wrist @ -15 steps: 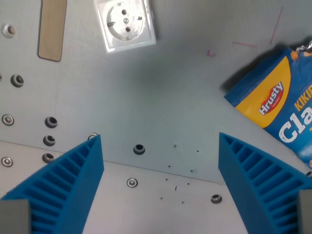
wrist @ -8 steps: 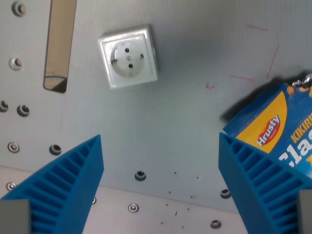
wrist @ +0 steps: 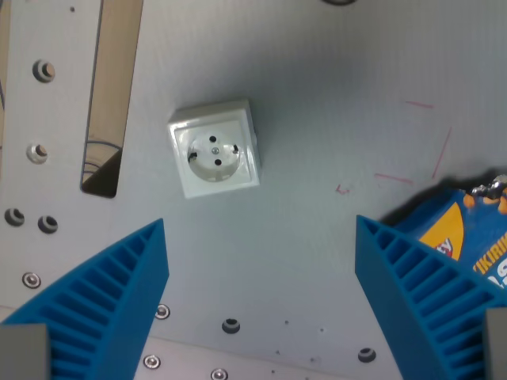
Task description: Move in gripper positive x
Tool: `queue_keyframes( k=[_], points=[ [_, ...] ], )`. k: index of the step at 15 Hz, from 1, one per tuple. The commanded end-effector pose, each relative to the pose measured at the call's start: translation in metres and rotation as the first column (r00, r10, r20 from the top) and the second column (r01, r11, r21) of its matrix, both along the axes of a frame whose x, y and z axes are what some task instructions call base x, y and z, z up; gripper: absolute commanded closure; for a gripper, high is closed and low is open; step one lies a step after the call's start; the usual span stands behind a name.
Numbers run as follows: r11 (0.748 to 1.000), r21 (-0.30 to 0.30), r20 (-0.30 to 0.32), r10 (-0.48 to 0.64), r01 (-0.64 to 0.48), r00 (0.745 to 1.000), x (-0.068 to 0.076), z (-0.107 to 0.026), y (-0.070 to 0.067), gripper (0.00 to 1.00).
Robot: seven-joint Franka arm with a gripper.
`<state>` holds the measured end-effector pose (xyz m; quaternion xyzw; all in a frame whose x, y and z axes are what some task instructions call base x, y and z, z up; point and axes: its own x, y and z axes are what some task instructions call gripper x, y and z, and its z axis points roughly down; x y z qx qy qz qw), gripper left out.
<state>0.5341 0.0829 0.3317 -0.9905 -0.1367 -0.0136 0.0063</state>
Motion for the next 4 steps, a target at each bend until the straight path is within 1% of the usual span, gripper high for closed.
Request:
queue_keyframes(
  k=[1,4],
  points=[
    [1.000,-0.020,-0.033,-0.013,0.012,0.999,0.017,0.003,0.007,0.00],
    [1.000,-0.020,-0.033,-0.013,0.012,0.999,0.031,0.003,0.011,0.00]
  ],
)
